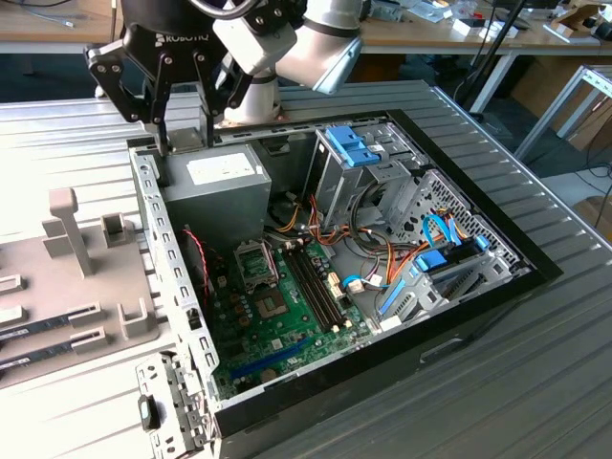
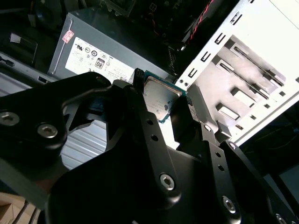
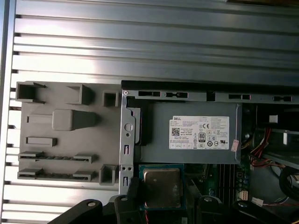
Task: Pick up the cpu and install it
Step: 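Pick up the cpu and move it towards the insertion slot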
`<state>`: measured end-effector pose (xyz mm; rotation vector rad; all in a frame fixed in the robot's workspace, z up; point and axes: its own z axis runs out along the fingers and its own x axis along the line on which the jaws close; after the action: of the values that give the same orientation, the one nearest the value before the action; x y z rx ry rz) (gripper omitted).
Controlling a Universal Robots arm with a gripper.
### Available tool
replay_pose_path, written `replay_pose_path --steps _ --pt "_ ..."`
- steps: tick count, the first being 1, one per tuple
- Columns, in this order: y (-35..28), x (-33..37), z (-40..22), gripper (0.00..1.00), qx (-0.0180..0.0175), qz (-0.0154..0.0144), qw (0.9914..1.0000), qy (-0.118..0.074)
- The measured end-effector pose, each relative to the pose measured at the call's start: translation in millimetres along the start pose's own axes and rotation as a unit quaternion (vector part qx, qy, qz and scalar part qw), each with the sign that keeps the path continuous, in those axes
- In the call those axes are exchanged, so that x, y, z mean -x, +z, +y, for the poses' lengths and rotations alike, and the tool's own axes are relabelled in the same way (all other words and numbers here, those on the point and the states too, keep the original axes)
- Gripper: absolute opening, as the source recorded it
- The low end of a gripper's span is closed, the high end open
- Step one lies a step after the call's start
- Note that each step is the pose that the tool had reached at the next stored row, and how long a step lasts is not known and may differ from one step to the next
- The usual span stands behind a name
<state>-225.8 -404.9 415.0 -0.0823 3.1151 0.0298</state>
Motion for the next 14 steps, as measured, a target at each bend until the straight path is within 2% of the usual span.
replay_pose_path --steps 14 --pt "3.8 4.9 -4.8 0.47 0.0001 -0.0001 1.00000 0.000"
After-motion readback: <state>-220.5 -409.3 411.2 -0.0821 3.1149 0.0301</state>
